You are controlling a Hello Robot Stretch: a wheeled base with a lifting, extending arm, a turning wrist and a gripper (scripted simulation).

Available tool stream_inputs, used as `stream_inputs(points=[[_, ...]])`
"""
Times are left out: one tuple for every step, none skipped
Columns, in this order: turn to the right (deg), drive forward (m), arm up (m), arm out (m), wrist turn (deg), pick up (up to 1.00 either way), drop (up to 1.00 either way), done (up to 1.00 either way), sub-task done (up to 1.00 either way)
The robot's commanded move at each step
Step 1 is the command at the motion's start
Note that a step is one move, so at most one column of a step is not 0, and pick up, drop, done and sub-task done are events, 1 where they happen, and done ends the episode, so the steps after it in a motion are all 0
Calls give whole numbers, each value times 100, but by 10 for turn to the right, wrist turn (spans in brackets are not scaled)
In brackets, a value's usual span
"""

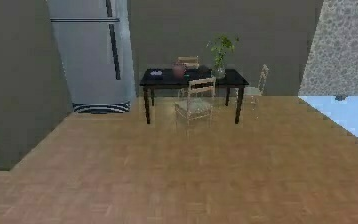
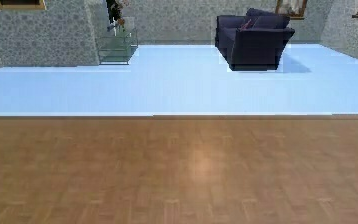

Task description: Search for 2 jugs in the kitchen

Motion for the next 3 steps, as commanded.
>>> stream_inputs(points=[[0,100,0,0,0,0,0,0,0],[0,60,0,0,0,0,0,0,0],[0,0,0,0,0,0,0,0,100]])
